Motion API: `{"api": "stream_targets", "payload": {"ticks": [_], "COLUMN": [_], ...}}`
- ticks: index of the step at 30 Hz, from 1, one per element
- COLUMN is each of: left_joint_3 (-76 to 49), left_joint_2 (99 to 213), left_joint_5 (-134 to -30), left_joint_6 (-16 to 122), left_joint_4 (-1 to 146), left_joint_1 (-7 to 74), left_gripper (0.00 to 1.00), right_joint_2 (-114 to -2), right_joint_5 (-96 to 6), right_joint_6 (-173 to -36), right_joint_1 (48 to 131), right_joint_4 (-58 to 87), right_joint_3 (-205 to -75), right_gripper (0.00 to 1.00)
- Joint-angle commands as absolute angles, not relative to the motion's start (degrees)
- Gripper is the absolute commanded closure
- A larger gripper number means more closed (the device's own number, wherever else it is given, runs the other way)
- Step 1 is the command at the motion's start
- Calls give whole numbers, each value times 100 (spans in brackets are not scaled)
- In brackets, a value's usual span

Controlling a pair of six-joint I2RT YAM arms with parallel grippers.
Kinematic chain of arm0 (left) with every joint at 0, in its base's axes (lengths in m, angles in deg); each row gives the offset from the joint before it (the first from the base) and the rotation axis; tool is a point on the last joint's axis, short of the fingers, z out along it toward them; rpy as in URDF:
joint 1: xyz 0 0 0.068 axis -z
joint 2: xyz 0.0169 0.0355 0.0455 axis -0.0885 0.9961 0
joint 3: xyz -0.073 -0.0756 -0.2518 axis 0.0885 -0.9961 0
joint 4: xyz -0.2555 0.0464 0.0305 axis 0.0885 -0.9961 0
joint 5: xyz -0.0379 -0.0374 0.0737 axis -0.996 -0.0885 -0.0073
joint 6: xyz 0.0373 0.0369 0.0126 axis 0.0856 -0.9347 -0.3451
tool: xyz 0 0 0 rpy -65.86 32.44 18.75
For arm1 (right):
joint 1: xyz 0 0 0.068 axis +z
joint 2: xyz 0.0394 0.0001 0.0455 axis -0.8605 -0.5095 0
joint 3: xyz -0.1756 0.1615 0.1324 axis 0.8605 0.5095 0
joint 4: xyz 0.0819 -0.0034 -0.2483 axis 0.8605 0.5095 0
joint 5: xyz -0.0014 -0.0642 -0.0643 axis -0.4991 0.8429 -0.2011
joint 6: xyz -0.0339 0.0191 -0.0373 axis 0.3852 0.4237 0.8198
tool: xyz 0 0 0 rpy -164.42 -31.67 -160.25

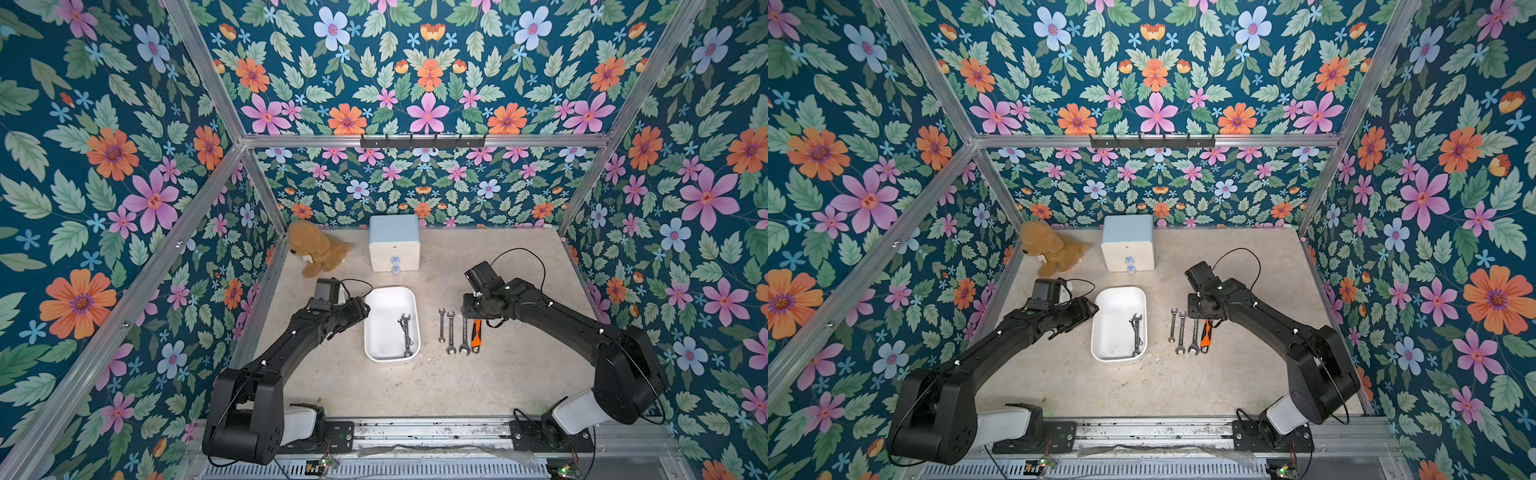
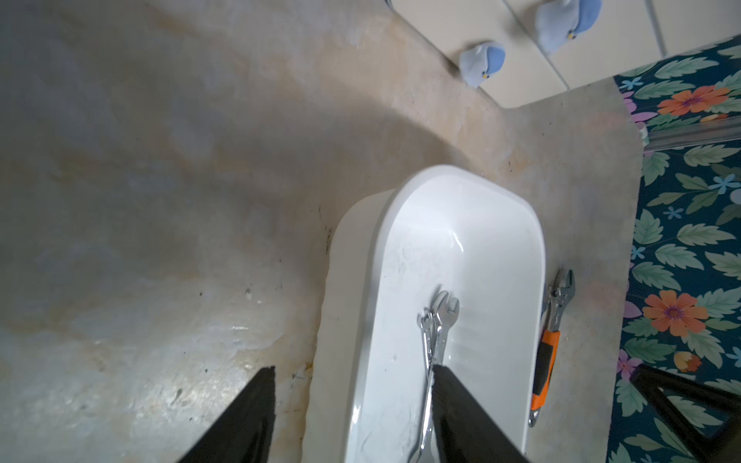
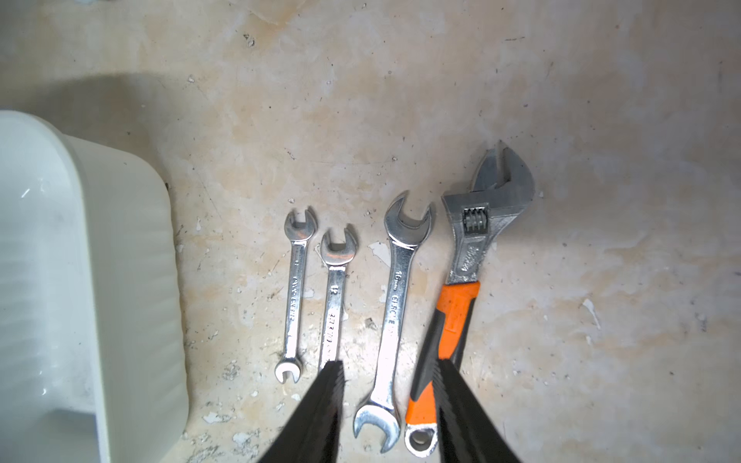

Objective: Take out the wrench from the storage box
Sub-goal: Place the wrench at the center of the board, then pick up the wrench from the storage box.

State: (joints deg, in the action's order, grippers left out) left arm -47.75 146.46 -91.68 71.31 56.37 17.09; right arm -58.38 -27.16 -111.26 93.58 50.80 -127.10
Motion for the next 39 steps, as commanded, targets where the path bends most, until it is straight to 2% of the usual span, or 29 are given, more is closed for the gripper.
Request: {"api": "stream_targets", "payload": {"ticks": [1,8,14,19,25,39], "left_joint_3": [-4836,-4902,-4953,-4999,-4991,-4960], "left_joint_2": [14610,14587,14584,14449,14416,14421], "left_joint_5": [-9254,-9344,-9424,-9374,-9376,-9363], "left_joint_6": [7217,7151,7177,7178,7175,7166], "left_joint_4": [5752,5737,5807,5785,5764,5755], "left_joint_1": [1703,1730,1755,1791,1791,1791], "left_gripper": [37,47,55,56,55,54], "right_joint_2": [-5962,-6426,-8072,-9199,-9875,-10358], "right_joint_5": [-2614,-2502,-2573,-2511,-2353,-2766], "right_joint_6": [-11339,-12117,-12387,-12279,-12363,-12540], "right_joint_1": [9417,10725,11562,11714,11777,11803], "right_joint_4": [5460,5487,5896,6703,7353,7498], "right_joint_3": [-12832,-14023,-15630,-16775,-17499,-17595], "right_gripper": [58,58,59,61,61,56]}}
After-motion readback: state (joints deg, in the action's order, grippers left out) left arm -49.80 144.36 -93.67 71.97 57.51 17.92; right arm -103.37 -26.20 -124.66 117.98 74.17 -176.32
